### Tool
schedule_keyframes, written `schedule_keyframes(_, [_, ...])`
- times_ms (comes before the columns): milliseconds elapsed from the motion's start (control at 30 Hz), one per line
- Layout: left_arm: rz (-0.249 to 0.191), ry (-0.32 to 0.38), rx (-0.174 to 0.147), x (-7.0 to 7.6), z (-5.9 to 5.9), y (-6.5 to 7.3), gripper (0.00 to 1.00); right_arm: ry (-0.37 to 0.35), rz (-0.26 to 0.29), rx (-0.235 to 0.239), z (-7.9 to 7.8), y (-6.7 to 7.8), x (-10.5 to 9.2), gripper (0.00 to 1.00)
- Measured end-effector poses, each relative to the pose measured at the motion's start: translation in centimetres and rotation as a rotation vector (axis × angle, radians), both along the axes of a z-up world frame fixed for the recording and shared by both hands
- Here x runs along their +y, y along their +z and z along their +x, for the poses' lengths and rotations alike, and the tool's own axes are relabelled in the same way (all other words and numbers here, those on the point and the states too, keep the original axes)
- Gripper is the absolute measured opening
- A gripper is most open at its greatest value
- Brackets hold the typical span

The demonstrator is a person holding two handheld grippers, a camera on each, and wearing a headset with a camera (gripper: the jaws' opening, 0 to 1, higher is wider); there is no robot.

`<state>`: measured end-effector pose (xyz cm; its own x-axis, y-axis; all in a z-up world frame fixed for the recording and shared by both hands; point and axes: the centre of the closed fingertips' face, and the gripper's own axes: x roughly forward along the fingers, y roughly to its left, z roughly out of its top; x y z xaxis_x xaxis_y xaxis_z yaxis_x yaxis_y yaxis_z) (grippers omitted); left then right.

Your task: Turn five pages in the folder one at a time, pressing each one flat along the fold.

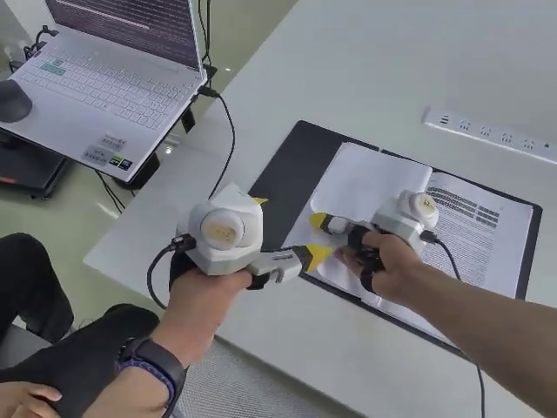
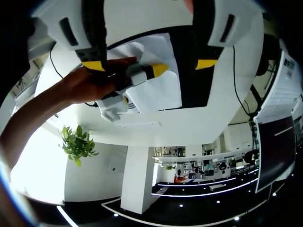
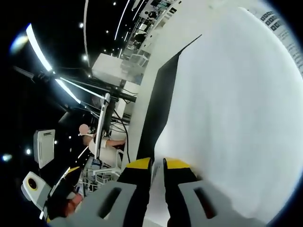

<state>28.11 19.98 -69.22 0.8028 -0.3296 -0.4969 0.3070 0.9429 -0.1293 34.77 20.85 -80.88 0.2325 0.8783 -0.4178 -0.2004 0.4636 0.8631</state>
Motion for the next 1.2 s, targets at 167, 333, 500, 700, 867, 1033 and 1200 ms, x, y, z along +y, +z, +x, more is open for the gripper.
schedule_keyframes(167, [0.003,-0.001,0.007,0.3,-0.1,-0.1,0.73,0.011,0.006,-0.021,0.0,0.1,0.2,0.14])
schedule_keyframes(333, [0.002,-0.003,0.015,0.4,-0.1,-0.3,0.73,0.022,0.022,-0.042,-0.3,0.5,0.3,0.2])
schedule_keyframes(500, [0.019,-0.014,0.031,0.4,0.0,-0.8,0.73,0.046,0.051,-0.053,-0.6,1.1,0.2,0.28])
schedule_keyframes(700, [0.031,-0.033,0.044,0.4,0.5,-1.3,0.71,0.071,0.062,-0.087,-0.8,1.8,-0.1,0.35])
schedule_keyframes(867, [0.032,-0.065,0.046,0.2,1.3,-1.5,0.66,0.063,0.137,-0.146,0.3,3.9,-0.8,0.42])
schedule_keyframes(1033, [0.03,-0.1,0.055,-0.4,2.0,-2.2,0.58,0.038,0.141,-0.211,2.0,5.3,-2.9,0.35])
schedule_keyframes(1200, [0.035,-0.123,0.073,-0.7,2.8,-3.3,0.51,-0.01,0.102,-0.266,4.1,6.1,-6.1,0.3])
